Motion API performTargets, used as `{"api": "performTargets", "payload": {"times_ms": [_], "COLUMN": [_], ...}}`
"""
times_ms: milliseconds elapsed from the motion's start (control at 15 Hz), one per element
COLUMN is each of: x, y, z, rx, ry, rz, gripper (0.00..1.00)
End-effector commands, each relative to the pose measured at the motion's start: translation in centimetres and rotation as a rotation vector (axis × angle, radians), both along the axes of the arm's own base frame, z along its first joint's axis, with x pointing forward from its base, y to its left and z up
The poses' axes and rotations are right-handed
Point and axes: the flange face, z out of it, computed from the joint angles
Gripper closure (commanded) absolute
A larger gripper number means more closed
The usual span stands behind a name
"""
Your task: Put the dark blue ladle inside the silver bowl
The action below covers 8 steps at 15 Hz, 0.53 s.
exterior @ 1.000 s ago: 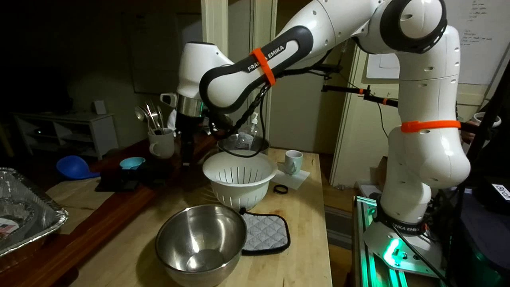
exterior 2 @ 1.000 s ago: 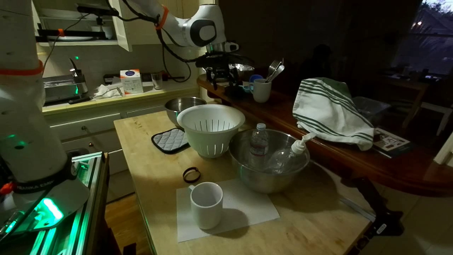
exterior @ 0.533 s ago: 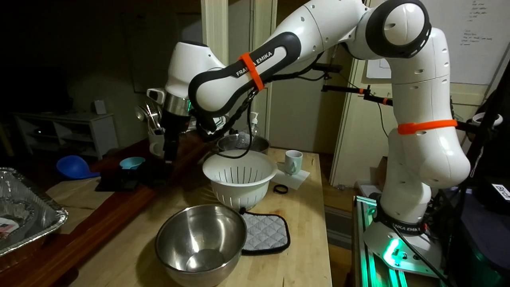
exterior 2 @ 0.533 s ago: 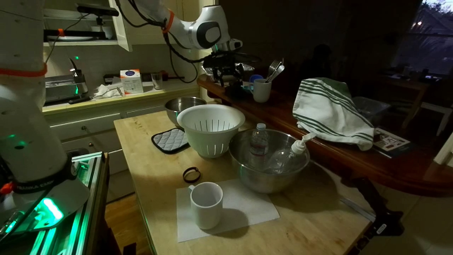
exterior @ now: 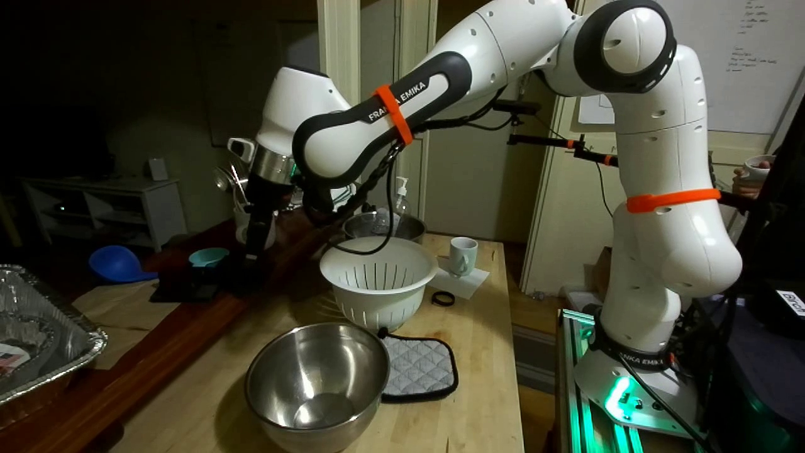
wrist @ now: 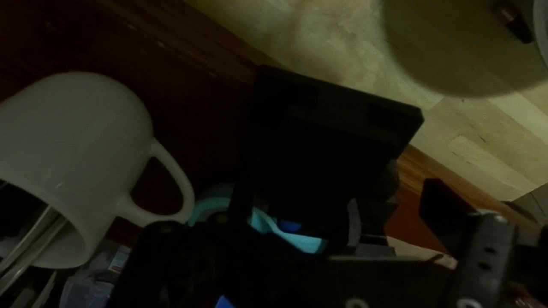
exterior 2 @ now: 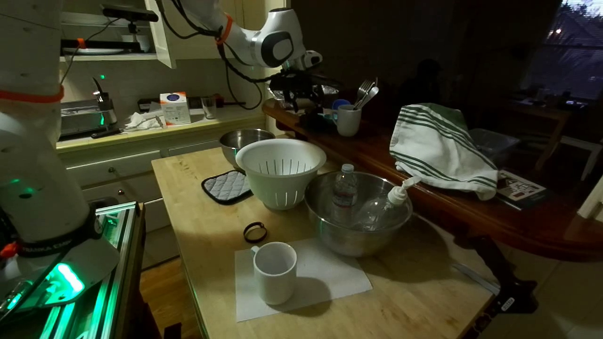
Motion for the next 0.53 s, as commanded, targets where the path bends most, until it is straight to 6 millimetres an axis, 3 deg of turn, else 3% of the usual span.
{"api": "performTargets", "payload": {"times_ms": [0, 467], "x": [-0.1, 0.1], "y": [0.1, -0.7], "z": [-0.2, -2.3], "rx": [0.043, 0.109], "ry": [-0.038, 0.003], "rz": [-0.088, -0.188], "gripper": [0.00, 0.00]}}
